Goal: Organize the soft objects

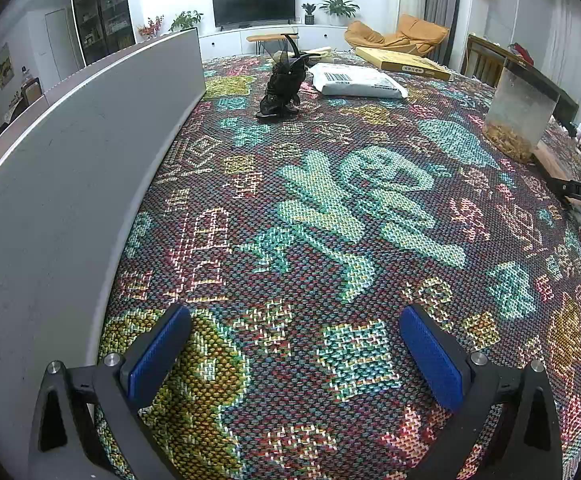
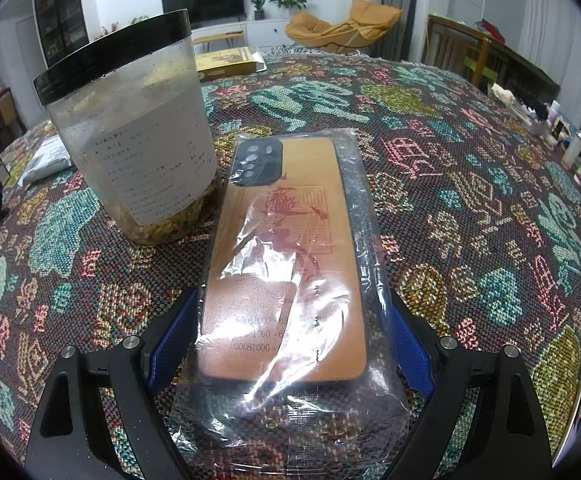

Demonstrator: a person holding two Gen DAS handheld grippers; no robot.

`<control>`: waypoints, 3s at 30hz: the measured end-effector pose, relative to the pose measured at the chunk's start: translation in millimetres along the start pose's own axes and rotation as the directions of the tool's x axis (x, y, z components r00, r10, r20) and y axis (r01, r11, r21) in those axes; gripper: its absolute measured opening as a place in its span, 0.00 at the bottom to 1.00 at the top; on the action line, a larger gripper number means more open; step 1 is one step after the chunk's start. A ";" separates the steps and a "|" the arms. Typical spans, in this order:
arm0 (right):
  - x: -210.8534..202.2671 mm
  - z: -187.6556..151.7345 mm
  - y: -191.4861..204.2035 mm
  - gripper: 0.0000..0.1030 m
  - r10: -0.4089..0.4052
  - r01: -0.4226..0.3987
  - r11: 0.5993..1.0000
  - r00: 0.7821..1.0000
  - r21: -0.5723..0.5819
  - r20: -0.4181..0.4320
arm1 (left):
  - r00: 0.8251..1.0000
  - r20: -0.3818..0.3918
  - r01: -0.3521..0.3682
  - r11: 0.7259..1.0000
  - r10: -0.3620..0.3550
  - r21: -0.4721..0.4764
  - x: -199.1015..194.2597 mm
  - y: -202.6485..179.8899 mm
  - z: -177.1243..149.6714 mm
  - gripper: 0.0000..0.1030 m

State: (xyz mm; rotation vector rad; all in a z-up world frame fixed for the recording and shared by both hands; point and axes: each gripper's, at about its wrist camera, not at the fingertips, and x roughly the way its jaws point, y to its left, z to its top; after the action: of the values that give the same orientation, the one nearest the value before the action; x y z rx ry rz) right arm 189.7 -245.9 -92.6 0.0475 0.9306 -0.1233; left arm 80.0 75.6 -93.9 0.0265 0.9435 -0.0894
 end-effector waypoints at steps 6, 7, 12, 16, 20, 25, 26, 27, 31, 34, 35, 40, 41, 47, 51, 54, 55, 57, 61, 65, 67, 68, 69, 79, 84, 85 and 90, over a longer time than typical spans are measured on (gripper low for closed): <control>0.0 0.0 -0.2 0.87 0.000 0.000 1.000 1.000 0.000 0.000 | 1.000 0.000 0.000 1.000 0.000 0.000 -0.3 0.0 -0.1 1.00; 0.0 -0.1 -0.2 0.87 0.000 0.000 1.000 1.000 0.000 0.000 | 1.000 0.000 0.000 1.000 0.000 0.000 0.2 -0.1 0.0 1.00; 0.0 0.0 -0.1 0.87 0.000 0.000 1.000 1.000 0.000 0.000 | 1.000 0.000 0.000 1.000 0.000 0.000 -0.2 -0.1 -0.1 1.00; 0.0 -0.1 -0.5 0.87 0.000 0.000 1.000 1.000 0.000 0.000 | 1.000 0.000 0.000 1.000 0.000 0.000 0.2 -0.2 0.0 1.00; 0.0 -0.2 -0.4 0.87 0.000 0.000 1.000 1.000 0.000 0.000 | 1.000 -0.001 0.000 1.000 0.000 0.000 0.1 -0.2 0.0 1.00; -0.1 -0.4 0.3 0.87 0.000 0.000 1.000 1.000 0.000 0.000 | 1.000 -0.002 -0.001 1.000 0.001 0.000 0.4 -0.5 0.4 1.00; -0.1 -0.3 0.3 0.87 0.000 0.000 1.000 1.000 0.000 0.000 | 1.000 -0.005 -0.003 1.000 0.003 -0.002 0.7 -0.2 1.5 1.00; -0.1 -0.3 -0.1 0.87 0.000 0.000 1.000 1.000 0.000 0.000 | 1.000 -0.010 -0.006 1.000 0.006 -0.005 1.4 -0.4 2.9 1.00; -0.2 -0.1 -0.4 0.87 0.001 -0.001 1.000 1.000 0.000 0.000 | 0.999 -0.037 -0.016 1.000 0.016 -0.017 14.1 -2.8 26.2 1.00; -0.2 0.1 0.2 0.87 0.001 -0.001 1.000 1.000 0.000 0.000 | 1.000 0.000 -0.016 0.998 0.016 -0.060 25.2 -0.1 58.5 1.00; -0.2 0.2 0.2 0.87 0.001 -0.001 1.000 1.000 0.000 0.000 | 1.000 0.022 -0.019 0.997 0.021 -0.077 30.8 2.5 72.4 1.00; -0.2 0.2 -0.4 0.87 0.001 -0.001 1.000 1.000 0.000 0.000 | 0.999 0.015 -0.049 0.991 0.051 -0.124 75.4 14.8 138.9 0.98; -0.3 0.2 -0.1 0.87 0.001 -0.001 1.000 1.000 0.000 0.000 | 0.998 0.008 -0.059 0.991 0.060 -0.120 84.7 15.9 149.7 0.98; -0.3 0.1 -0.4 0.87 0.002 -0.002 1.000 1.000 0.000 0.001 | 0.995 -0.037 -0.099 0.993 0.097 -0.071 128.4 15.4 180.6 0.98; -0.3 -1.0 -0.5 0.87 0.002 -0.002 1.000 1.000 0.001 0.001 | 0.999 0.003 -0.042 0.998 0.042 -0.046 125.9 11.1 188.3 0.36; -0.3 -0.9 -0.5 0.87 0.002 -0.002 1.000 1.000 0.001 0.001 | 1.000 -0.011 -0.009 0.999 0.009 -0.032 120.1 6.1 192.3 0.29; -0.3 -0.8 -0.3 0.87 0.002 -0.002 1.000 1.000 0.001 0.001 | 1.000 -0.004 -0.005 1.000 0.005 -0.023 114.3 4.4 190.1 0.29; -0.3 -0.8 -0.6 0.87 0.002 -0.002 1.000 1.000 0.000 0.001 | 1.000 -0.006 0.028 0.999 -0.028 -0.024 103.8 1.3 183.9 0.29; -0.5 -0.8 -0.4 0.87 0.002 -0.002 1.000 1.000 0.001 0.001 | 0.996 -0.010 0.088 0.994 -0.089 -0.065 76.8 1.5 162.3 0.29; -0.8 -1.4 -0.5 0.88 -0.001 0.001 1.000 1.000 -0.002 -0.001 | 0.993 -0.005 0.121 0.990 -0.122 -0.071 43.3 -8.0 135.1 0.29; -0.8 -1.6 0.8 0.88 -0.001 0.001 1.000 1.000 -0.001 -0.003 | 0.991 0.001 0.137 0.989 -0.137 -0.056 25.9 -12.0 121.6 0.29; -0.4 -1.6 1.6 0.88 -0.003 0.002 1.000 1.000 -0.002 -0.008 | 0.990 0.003 0.142 0.989 -0.142 -0.048 20.4 -17.2 118.4 0.29; -0.1 -1.6 1.1 0.88 -0.002 0.002 1.000 1.000 -0.002 -0.011 | 0.989 0.007 0.149 0.988 -0.149 -0.043 13.2 -19.6 113.7 0.29; -7.0 7.8 -8.7 0.75 0.030 -0.025 0.997 0.997 0.070 -0.067 | 0.974 0.053 0.220 0.975 -0.218 -0.025 -56.6 -24.4 81.9 0.29; -40.3 4.9 -46.1 0.75 0.092 -0.096 0.964 0.995 0.248 0.025 | 0.965 0.081 0.254 0.967 -0.251 -0.033 -87.1 -17.1 78.9 0.29; -51.1 5.9 -53.8 0.75 0.095 -0.104 0.957 0.994 0.271 0.047 | 0.960 0.095 0.269 0.962 -0.264 -0.042 -96.5 -13.0 79.6 0.29; -109.1 19.0 -54.0 0.75 0.104 -0.133 0.959 0.986 0.249 0.128 | 0.942 0.160 0.311 0.945 -0.294 -0.096 -137.2 23.4 80.5 0.29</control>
State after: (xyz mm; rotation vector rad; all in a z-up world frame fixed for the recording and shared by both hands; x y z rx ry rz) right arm 133.5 -291.9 6.9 0.3333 0.7908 -0.1334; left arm 67.0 102.8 64.0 -0.2355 0.8009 -0.3161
